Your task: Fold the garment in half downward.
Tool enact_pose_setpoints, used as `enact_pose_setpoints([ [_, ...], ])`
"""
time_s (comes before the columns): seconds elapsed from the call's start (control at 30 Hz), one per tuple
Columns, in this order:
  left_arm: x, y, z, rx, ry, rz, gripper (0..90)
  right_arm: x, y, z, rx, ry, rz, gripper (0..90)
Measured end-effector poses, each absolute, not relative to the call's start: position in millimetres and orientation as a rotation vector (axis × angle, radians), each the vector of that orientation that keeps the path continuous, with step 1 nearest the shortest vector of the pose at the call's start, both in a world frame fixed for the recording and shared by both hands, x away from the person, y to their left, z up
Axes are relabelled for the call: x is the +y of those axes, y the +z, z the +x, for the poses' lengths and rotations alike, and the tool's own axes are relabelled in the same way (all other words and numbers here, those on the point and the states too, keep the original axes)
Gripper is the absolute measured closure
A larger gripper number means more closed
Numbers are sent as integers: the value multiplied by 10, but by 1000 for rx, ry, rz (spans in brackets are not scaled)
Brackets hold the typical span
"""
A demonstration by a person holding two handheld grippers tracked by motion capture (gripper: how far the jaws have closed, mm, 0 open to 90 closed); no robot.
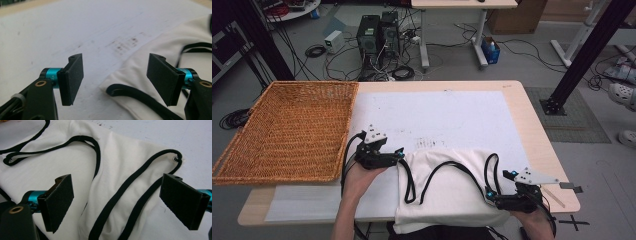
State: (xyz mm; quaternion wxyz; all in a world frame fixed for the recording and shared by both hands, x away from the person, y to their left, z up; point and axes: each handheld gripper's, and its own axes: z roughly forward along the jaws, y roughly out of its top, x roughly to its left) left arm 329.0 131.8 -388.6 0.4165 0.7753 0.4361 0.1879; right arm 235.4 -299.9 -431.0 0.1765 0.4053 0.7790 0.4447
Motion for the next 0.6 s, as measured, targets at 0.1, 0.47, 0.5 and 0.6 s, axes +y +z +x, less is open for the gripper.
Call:
enact_pose_setpoints([
  [0.1, 1316, -4020, 3422, 1150, 409, 1967, 327, -2963, -4304, 2378, 2214, 1250, 1135, 117],
  [0.47, 1174, -4393, 3516, 1191, 342, 2065, 416, -2911, -4270, 2478, 2244, 1215, 1112, 118],
  [0.5, 1163, -4412, 3505, 1188, 353, 2070, 422, -2917, -4264, 2496, 2243, 1211, 1111, 117],
  [0.6, 1135, -4427, 3466, 1165, 403, 2081, 438, -2934, -4240, 2555, 2253, 1200, 1117, 120],
])
